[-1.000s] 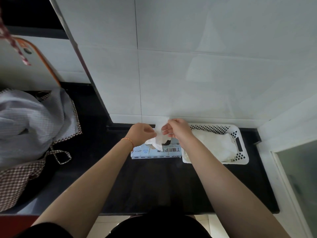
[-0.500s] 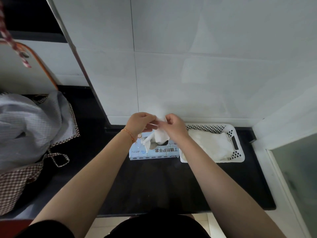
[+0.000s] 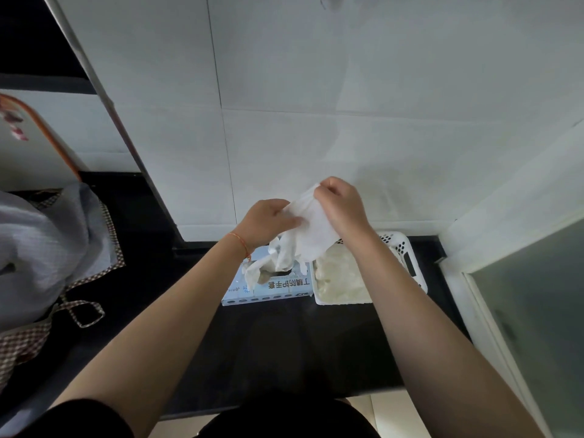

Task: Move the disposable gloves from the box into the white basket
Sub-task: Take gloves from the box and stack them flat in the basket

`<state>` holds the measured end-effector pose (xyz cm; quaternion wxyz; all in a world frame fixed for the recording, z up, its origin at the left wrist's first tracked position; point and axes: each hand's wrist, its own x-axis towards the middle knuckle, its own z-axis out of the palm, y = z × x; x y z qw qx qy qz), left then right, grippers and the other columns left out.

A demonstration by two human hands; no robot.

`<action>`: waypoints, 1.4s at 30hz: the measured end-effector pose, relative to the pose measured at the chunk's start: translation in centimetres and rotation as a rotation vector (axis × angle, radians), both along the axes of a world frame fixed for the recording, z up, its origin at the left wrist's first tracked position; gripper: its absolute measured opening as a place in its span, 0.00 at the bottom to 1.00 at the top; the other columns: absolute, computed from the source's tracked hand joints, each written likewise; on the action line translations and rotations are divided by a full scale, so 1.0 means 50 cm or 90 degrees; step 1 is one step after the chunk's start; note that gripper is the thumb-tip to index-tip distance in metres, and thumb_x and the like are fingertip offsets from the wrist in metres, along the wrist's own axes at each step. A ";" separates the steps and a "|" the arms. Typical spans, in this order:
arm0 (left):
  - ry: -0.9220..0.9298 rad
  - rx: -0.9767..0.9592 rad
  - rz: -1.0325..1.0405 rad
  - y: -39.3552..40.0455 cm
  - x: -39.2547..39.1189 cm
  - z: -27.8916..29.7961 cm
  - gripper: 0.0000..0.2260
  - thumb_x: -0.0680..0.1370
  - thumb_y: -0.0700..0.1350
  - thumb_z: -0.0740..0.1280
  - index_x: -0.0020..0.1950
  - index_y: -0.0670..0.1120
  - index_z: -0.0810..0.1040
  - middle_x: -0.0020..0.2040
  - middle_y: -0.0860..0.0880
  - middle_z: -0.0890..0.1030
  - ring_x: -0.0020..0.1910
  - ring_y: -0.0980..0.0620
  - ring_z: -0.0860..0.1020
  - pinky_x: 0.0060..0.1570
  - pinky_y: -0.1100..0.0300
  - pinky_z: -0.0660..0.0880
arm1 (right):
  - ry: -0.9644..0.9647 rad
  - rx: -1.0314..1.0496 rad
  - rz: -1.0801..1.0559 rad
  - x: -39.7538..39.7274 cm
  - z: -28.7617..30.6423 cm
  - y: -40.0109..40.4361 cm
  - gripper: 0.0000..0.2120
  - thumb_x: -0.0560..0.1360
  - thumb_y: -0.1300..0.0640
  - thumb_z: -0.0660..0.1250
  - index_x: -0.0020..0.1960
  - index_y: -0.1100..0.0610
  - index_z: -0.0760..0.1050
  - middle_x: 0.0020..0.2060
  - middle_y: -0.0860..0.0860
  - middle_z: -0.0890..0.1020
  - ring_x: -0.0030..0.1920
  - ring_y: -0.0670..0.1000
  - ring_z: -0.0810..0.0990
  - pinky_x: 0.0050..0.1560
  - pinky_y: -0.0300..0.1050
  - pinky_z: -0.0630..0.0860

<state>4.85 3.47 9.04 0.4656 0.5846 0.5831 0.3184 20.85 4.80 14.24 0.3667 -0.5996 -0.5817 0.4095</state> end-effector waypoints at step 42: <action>0.617 0.236 -0.155 0.098 0.393 -0.245 0.13 0.76 0.46 0.67 0.58 0.44 0.76 0.54 0.44 0.77 0.54 0.41 0.76 0.52 0.49 0.72 | -0.368 -0.241 0.190 0.457 -0.358 0.106 0.17 0.77 0.69 0.59 0.60 0.53 0.75 0.57 0.50 0.76 0.50 0.50 0.78 0.47 0.45 0.77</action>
